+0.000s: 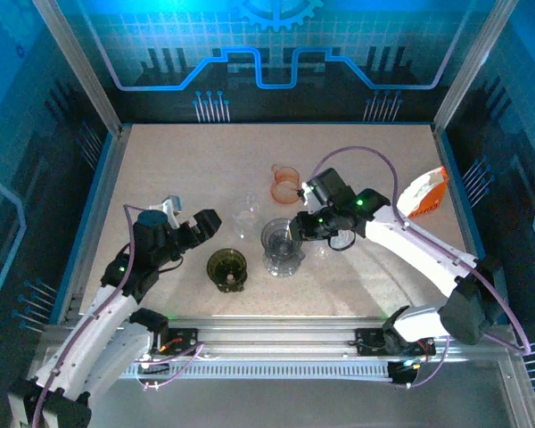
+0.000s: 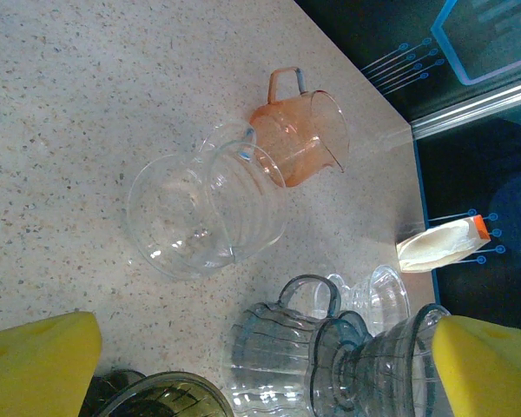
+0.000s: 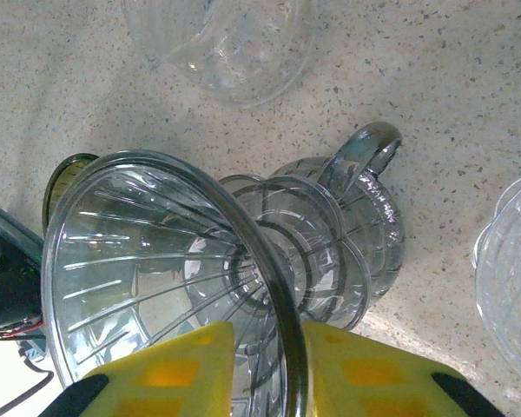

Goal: Place the coffee filter in the dripper

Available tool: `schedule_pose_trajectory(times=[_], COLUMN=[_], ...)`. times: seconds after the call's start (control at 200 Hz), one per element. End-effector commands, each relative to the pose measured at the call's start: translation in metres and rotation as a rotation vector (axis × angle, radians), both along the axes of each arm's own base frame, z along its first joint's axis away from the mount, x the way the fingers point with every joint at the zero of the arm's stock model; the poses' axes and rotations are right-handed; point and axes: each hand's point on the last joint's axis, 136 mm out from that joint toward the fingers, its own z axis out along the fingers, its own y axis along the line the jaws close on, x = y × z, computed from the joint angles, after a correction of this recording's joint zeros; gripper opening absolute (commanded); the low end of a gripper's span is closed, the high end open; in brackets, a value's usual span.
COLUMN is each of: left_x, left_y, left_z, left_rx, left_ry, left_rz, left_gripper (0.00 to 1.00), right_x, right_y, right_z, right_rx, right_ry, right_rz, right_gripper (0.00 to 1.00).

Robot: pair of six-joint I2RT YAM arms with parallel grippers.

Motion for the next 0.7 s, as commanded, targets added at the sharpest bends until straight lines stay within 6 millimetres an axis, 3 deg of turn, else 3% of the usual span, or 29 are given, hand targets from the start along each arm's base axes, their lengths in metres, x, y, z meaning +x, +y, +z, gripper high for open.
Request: schedule_pose_trajectory(times=[0.0,0.195,0.395,0.695], left_x=[-0.003,-0.003,-0.003,-0.002], left_y=[-0.001,-0.002,-0.002,-0.002], left_z=[-0.004,-0.004,-0.003,-0.002], left_rx=[0.018,0.016,0.02,0.02], left_ry=[0.0,0.002,0.0,0.003], left_rz=[-0.02,-0.019,-0.02,-0.022], left_gripper=[0.99,0.99,0.99,0.99], right_x=[-0.006,-0.005,0.005,0.013], right_y=[0.003,0.002,-0.004,-0.018], right_z=[0.014,0.012,0.025,0.046], right_rx=[0.015,0.016,-0.007,-0.015], right_ry=[-0.009,-0.018,-0.086,-0.176], right_rz=[0.007,0.001,-0.02,-0.063], right_gripper=[0.29,0.43,0.58,0.63])
